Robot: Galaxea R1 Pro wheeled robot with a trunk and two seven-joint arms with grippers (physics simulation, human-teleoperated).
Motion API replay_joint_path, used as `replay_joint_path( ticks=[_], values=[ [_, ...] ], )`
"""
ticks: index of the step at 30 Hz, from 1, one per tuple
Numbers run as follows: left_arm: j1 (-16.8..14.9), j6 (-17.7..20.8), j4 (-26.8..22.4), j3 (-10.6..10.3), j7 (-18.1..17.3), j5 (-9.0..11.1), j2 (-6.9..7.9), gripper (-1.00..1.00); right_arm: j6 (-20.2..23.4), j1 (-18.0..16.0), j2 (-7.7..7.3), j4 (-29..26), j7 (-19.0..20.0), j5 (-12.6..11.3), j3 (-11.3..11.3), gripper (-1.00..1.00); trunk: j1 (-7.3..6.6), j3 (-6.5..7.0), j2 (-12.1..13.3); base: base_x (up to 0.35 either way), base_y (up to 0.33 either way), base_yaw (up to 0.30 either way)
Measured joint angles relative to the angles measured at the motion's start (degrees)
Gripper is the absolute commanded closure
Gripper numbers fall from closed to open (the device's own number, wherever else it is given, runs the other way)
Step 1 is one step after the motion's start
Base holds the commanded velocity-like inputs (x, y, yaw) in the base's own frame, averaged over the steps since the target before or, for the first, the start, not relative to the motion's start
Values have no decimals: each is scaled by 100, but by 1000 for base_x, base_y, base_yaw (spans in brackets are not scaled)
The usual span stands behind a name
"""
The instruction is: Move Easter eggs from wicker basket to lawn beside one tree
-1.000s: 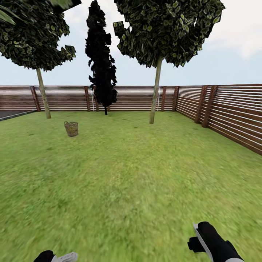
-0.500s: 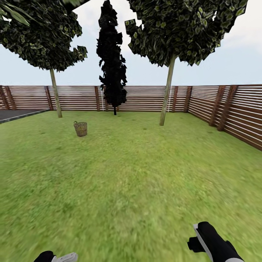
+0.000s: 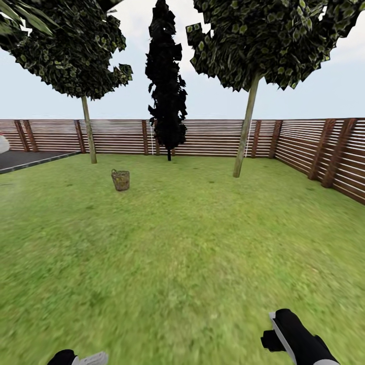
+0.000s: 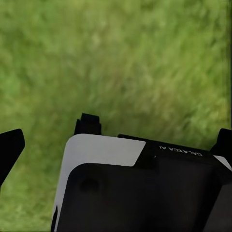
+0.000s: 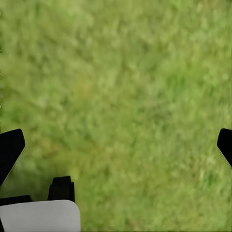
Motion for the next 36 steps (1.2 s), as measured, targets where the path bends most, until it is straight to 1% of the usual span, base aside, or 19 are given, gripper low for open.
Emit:
replay_joint_path(
  ticks=[23,36],
  values=[
    [0,0,8,0,1,-5,-17,-100,2,0,0,0,0,1,0,-100,0,0,0,344,0,3],
    [2,1,7,-6,-6,-7,-17,-100,0,-2,1,1,0,7,0,-100,0,0,0,344,0,228]
  ],
)
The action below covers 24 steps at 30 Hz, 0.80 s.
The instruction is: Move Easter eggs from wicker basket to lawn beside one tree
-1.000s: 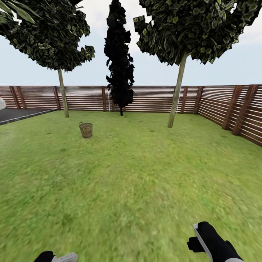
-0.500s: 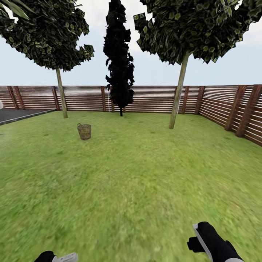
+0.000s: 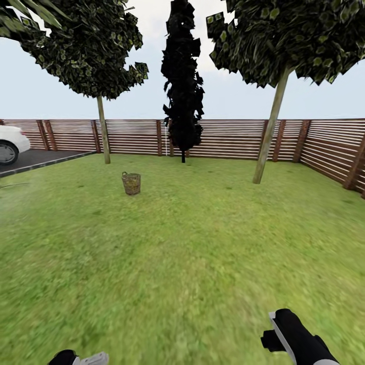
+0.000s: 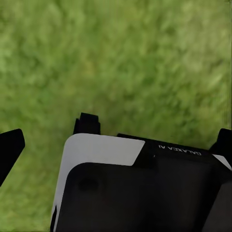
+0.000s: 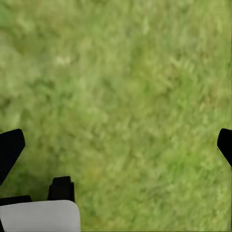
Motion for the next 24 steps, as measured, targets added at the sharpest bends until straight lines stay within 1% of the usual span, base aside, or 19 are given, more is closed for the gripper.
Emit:
replay_joint_path(
  ticks=[21,24],
  values=[
    [0,0,1,-29,1,3,-6,-100,0,0,16,9,-3,2,0,-100,0,0,0,344,0,253],
    [-1,0,5,-29,6,5,-4,-100,1,1,17,9,-4,1,0,-100,0,0,0,338,0,159]
  ],
)
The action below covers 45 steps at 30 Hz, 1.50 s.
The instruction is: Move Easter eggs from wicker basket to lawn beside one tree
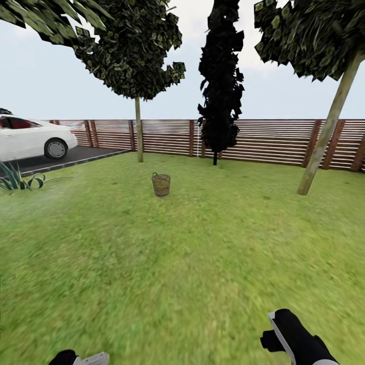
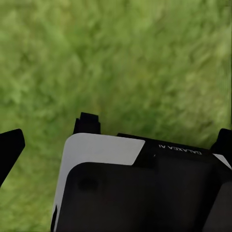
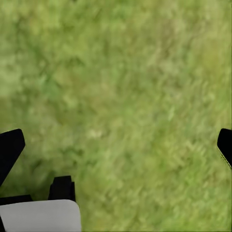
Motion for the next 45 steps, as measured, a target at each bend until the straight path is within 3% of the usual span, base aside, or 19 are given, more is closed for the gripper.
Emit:
replay_joint_path(
  ticks=[8,27,41,45],
  values=[
    [-1,1,-4,7,-28,15,8,-100,-1,1,0,-2,2,0,0,-100,3,0,1,101,-42,21],
    [-1,5,-2,0,2,5,-133,-100,-5,1,8,7,0,-4,3,-100,1,0,0,217,-263,8],
    [1,6,-3,-5,2,2,-136,-100,-7,-1,19,9,-5,2,8,-100,1,0,0,254,-252,263],
    [1,6,-1,-123,2,6,-136,-100,-7,-1,19,9,-5,2,8,-100,1,0,0,257,-244,289]
  ],
)
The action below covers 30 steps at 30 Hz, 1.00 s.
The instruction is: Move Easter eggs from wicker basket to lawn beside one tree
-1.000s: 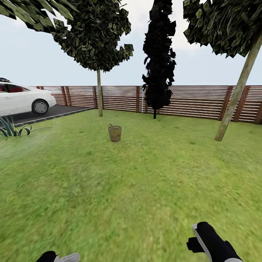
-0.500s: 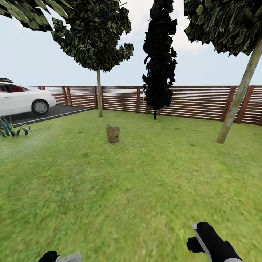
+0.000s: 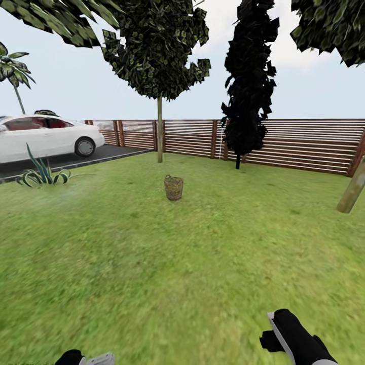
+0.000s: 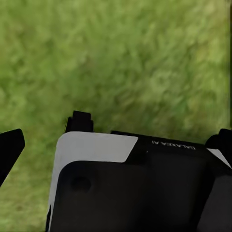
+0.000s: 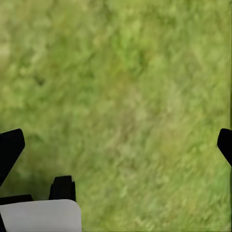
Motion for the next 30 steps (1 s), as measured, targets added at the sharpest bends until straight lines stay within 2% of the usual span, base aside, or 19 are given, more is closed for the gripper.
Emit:
replay_joint_path(
  ticks=[10,30],
  values=[
    [-1,2,-2,-63,-4,-3,0,-100,-1,1,8,16,1,-1,2,-100,-1,0,0,296,-153,228],
    [-2,-2,-2,-62,-8,4,8,-100,-1,2,7,16,1,-2,0,-100,-1,0,0,337,-3,7]
  ],
)
